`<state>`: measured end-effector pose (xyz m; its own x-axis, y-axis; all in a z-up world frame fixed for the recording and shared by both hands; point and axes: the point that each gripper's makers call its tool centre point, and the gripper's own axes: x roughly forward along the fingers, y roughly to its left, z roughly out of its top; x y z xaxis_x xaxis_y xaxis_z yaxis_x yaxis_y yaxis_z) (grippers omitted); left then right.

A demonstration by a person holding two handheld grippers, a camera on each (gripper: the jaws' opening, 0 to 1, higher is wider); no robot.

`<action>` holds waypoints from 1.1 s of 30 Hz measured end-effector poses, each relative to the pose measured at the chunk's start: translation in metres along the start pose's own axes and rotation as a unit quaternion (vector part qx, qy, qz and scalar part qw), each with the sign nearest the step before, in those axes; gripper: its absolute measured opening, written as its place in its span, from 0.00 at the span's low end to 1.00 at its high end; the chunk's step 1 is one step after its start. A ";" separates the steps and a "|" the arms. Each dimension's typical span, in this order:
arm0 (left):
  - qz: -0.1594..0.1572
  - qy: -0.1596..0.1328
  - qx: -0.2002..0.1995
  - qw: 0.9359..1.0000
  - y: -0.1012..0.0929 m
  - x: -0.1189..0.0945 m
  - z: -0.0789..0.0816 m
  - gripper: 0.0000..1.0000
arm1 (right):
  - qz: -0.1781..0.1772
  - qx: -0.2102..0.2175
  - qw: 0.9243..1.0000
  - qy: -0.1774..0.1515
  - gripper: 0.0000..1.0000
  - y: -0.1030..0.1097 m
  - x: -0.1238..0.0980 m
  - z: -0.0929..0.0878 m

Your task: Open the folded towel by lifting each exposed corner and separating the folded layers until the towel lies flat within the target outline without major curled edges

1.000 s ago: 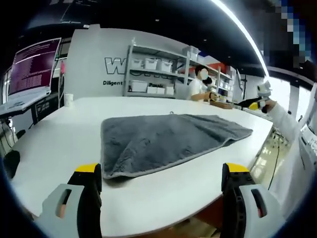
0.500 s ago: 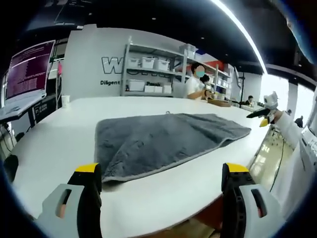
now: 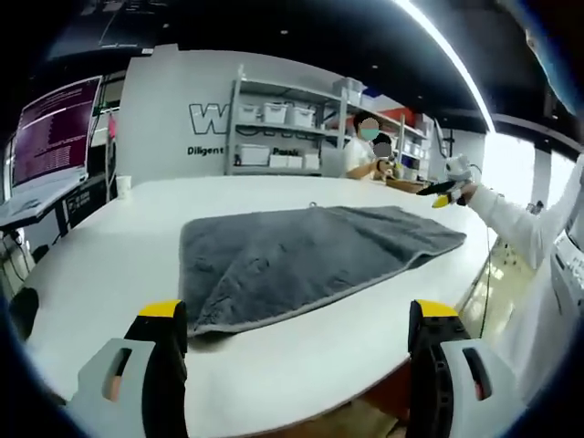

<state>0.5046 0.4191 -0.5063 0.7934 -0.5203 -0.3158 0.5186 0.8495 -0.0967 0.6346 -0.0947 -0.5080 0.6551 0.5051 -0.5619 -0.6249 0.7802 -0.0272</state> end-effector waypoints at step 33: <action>-0.001 0.018 -0.015 1.000 0.010 0.010 -0.009 1.00 | -0.063 0.091 0.993 0.040 0.99 -0.067 0.048 -0.015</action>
<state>0.5148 0.4237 -0.5194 0.7807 -0.5186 -0.3485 0.5092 0.8513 -0.1261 0.7021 -0.1282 -0.5454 0.6830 0.3731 -0.6279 -0.4475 0.8932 0.0439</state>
